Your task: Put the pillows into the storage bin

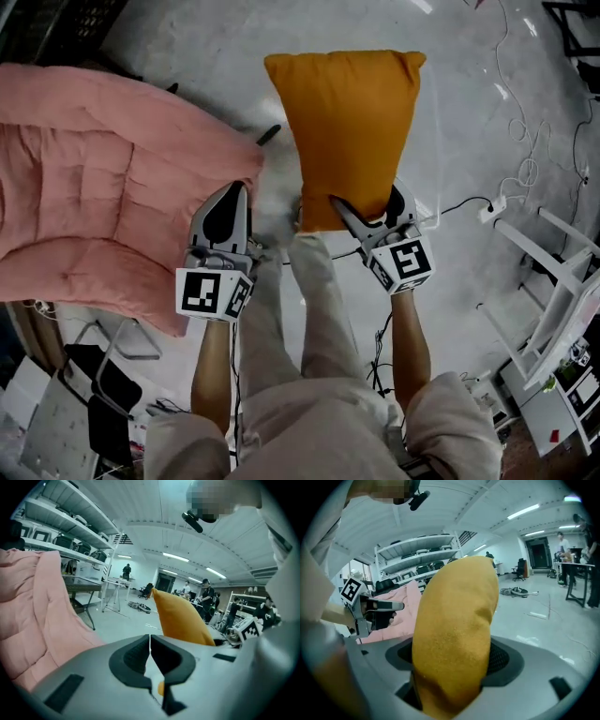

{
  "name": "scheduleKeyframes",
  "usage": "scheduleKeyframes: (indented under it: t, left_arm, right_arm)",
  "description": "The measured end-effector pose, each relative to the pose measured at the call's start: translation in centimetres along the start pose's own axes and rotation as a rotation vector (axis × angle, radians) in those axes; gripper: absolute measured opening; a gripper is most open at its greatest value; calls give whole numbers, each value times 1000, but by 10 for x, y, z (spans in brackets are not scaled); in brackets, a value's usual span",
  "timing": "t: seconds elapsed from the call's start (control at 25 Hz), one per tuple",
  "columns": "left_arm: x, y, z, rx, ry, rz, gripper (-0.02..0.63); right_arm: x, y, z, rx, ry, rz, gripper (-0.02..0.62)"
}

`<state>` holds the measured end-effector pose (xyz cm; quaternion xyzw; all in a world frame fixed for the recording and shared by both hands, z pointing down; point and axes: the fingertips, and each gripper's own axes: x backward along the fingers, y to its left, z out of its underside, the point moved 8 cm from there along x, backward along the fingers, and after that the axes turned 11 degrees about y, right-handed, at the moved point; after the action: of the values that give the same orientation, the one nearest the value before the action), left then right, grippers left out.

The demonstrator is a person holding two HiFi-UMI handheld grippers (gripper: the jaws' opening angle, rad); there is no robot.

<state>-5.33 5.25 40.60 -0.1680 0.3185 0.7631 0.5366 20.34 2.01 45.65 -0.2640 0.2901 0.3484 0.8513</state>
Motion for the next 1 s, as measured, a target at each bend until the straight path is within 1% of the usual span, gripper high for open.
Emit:
scheduleKeyframes:
  t: [0.12, 0.24, 0.44, 0.56, 0.72, 0.92, 1.0]
  left_arm:
    - [-28, -27, -1, -28, 32, 53, 15]
    - [-48, -48, 0, -49, 56, 89, 15]
    - [-69, -56, 3, -61, 87, 109, 15]
    - [-75, -56, 7, -63, 104, 108, 15]
    - [-77, -49, 14, -56, 122, 95, 15]
    - [-75, -40, 20, -51, 130, 79, 15]
    - [-72, -37, 22, -48, 134, 71, 15]
  right_arm:
    - [12, -40, 30, -60, 32, 71, 383]
    - [11, -76, 63, -110, 92, 122, 385]
    - [-16, -125, 117, -214, 203, 168, 392]
    - [-40, -145, 148, -262, 281, 166, 397]
    - [-81, -159, 179, -304, 393, 131, 403]
    - [-123, -172, 200, -275, 522, 103, 414]
    - [-139, -175, 204, -270, 557, 88, 423]
